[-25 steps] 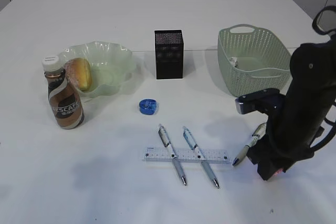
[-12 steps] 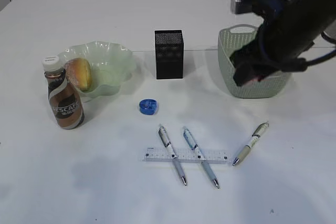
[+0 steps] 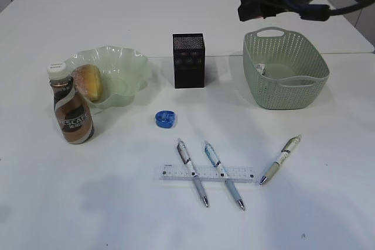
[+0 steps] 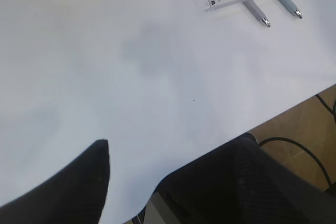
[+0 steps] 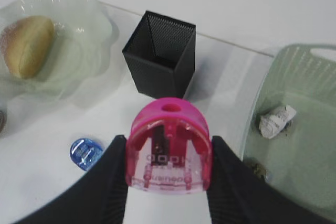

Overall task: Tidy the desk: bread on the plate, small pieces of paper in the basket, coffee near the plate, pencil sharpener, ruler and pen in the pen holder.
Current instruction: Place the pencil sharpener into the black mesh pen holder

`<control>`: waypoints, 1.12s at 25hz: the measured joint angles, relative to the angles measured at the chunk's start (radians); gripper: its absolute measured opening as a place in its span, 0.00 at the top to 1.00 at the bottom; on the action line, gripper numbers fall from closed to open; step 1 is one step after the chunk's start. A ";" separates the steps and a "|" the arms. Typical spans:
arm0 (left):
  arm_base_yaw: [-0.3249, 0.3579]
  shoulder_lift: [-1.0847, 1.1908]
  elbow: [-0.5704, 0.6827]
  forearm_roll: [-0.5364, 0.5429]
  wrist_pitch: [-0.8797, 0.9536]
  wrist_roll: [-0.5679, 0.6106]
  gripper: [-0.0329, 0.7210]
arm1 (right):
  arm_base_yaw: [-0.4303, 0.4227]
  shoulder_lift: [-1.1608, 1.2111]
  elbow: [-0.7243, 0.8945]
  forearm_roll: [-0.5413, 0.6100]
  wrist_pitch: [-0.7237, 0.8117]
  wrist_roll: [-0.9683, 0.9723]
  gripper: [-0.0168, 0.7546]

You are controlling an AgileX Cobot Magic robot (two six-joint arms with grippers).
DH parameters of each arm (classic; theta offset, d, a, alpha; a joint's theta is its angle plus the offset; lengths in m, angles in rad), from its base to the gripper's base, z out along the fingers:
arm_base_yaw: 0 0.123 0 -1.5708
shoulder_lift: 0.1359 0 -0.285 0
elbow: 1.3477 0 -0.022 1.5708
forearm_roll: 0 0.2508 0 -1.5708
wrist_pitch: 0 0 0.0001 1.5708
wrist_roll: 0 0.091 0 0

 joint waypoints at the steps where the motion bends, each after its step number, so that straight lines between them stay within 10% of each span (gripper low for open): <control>1: 0.000 0.000 0.000 0.000 0.000 0.000 0.26 | 0.000 0.002 -0.001 0.008 -0.016 -0.008 0.57; 28: 0.000 0.000 0.000 -0.008 -0.056 0.002 0.26 | 0.126 0.402 -0.217 0.127 -0.479 -0.180 0.57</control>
